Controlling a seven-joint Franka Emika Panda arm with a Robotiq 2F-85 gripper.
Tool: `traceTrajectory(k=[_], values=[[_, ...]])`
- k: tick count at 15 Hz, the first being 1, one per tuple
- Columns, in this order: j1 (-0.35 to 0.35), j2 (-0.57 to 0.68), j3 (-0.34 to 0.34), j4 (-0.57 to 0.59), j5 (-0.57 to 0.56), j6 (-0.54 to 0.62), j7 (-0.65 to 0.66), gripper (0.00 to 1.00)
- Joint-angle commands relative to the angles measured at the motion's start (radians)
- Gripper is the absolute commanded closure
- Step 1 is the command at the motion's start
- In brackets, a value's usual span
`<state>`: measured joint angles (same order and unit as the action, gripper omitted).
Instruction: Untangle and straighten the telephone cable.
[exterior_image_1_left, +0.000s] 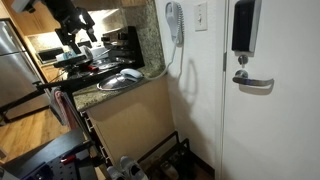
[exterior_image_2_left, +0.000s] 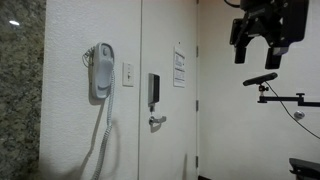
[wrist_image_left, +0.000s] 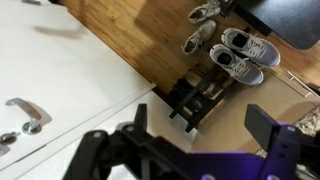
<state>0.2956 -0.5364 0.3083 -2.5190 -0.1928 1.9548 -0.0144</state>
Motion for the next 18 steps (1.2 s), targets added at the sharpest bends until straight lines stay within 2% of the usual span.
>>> traceTrajectory(k=[1, 2, 11, 13, 18], values=[[0.036, -0.026, -0.009, -0.021, -0.083, 0.036, -0.124, 0.0], [0.026, 0.0, -0.006, -0.001, -0.048, 0.007, -0.06, 0.0], [0.036, -0.006, -0.006, -0.005, -0.072, 0.015, -0.097, 0.0], [0.036, 0.003, -0.003, 0.001, -0.083, 0.086, -0.087, 0.0], [-0.015, -0.008, 0.021, -0.004, -0.114, 0.357, 0.072, 0.0]])
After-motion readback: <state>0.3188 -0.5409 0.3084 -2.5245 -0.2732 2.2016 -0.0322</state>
